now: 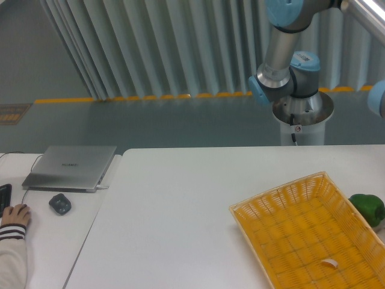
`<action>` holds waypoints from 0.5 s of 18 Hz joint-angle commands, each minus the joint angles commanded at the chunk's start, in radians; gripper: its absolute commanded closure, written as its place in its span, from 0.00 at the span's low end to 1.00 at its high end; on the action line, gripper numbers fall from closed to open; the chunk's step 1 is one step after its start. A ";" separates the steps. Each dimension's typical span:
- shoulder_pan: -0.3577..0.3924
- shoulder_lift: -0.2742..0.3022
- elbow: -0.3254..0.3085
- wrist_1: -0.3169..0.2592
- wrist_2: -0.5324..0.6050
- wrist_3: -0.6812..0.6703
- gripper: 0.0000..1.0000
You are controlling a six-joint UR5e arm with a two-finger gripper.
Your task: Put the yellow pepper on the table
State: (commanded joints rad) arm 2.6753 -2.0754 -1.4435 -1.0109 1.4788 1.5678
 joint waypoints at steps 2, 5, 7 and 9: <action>0.002 -0.017 0.000 0.014 0.000 0.003 0.57; 0.011 -0.029 0.002 0.021 0.000 0.008 0.57; 0.017 -0.035 -0.003 0.026 0.000 0.017 0.57; 0.026 -0.038 -0.011 0.035 0.000 0.028 0.55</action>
State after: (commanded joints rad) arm 2.7013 -2.1138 -1.4542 -0.9756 1.4788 1.5953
